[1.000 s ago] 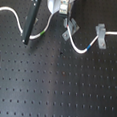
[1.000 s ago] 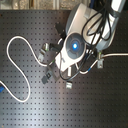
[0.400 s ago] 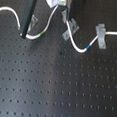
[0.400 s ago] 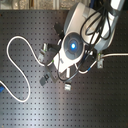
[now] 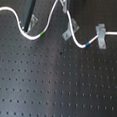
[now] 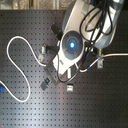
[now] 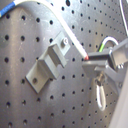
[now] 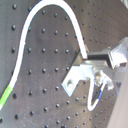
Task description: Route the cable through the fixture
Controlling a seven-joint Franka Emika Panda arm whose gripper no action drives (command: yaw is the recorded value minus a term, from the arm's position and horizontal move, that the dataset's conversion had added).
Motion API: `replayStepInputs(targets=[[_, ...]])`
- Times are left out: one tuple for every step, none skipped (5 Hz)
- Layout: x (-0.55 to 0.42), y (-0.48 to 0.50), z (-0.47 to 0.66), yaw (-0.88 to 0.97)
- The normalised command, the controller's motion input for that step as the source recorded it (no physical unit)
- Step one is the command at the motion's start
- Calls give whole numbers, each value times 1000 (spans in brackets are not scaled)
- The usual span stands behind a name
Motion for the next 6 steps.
replayStepInputs(targets=[[-6,-486,-248,-289],[96,-380,-54,-200],[47,-37,78,0],[99,153,249,0],[104,47,66,-297],[7,82,240,0]])
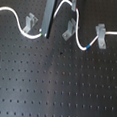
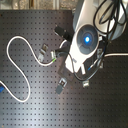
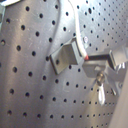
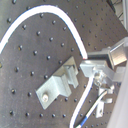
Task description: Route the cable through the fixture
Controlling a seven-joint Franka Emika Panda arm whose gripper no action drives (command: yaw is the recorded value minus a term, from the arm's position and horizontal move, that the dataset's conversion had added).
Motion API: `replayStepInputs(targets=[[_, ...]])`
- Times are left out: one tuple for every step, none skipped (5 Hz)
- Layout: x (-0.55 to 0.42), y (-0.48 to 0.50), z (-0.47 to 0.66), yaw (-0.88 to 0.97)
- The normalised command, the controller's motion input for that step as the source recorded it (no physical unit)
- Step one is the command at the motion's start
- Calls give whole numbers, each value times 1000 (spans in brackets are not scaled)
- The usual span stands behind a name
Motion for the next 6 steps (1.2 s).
replayStepInputs(targets=[[-77,207,261,0],[-18,234,265,0],[-62,250,160,0],[-118,232,178,0],[-34,61,89,-11],[37,-79,1,-86]])
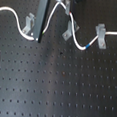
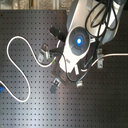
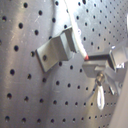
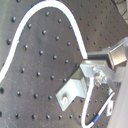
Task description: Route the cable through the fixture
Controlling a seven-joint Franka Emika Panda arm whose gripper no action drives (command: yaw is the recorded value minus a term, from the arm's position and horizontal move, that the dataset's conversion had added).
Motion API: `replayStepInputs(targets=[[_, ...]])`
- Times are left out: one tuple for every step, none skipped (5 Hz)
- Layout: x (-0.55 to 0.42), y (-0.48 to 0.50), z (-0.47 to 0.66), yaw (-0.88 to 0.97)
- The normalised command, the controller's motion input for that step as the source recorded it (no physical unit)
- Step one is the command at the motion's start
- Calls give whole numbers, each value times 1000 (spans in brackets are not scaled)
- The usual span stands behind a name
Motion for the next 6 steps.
replayStepInputs(targets=[[-8,-99,2,-46],[-64,-30,55,0],[-79,-123,101,-51],[-86,-140,115,-46],[-139,-84,99,-91],[-165,-55,65,-109]])
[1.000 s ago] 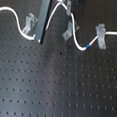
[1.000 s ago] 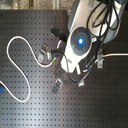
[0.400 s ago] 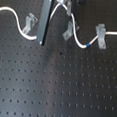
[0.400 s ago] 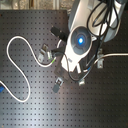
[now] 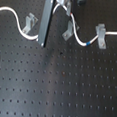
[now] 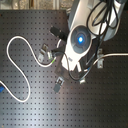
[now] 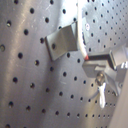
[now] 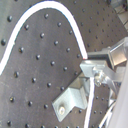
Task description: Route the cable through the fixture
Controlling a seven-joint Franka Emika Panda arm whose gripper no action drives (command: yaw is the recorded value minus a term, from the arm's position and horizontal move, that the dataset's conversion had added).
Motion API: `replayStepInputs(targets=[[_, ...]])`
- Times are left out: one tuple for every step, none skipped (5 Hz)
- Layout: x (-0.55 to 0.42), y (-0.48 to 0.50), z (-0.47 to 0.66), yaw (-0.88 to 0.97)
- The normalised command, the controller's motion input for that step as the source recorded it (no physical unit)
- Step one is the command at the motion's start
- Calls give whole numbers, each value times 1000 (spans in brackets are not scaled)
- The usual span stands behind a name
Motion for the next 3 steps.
replayStepInputs(targets=[[-193,12,33,-117],[-279,80,29,-117],[-228,21,16,-328]])
